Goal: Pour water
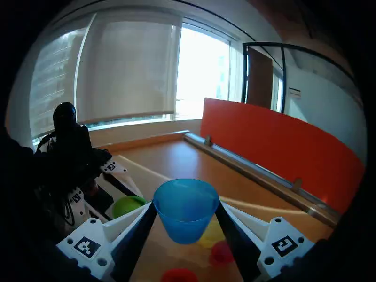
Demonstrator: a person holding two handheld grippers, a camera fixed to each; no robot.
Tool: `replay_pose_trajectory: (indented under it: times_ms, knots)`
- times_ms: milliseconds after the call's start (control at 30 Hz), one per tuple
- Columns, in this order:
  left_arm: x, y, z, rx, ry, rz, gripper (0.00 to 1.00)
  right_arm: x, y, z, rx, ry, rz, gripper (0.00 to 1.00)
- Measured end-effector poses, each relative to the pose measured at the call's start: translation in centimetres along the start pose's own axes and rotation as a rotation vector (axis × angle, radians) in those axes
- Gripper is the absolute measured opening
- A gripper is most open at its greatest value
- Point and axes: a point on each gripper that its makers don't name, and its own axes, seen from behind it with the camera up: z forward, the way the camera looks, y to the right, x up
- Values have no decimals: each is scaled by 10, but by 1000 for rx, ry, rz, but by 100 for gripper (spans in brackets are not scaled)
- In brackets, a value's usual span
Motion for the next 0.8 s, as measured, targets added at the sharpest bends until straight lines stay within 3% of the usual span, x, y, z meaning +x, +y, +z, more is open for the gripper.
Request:
replay_pose_trajectory:
  times_ms: [800]
  knots:
    - [-37,6,7,-14,-115,21,87,-39,-12,-10,23,-82,-23,91]
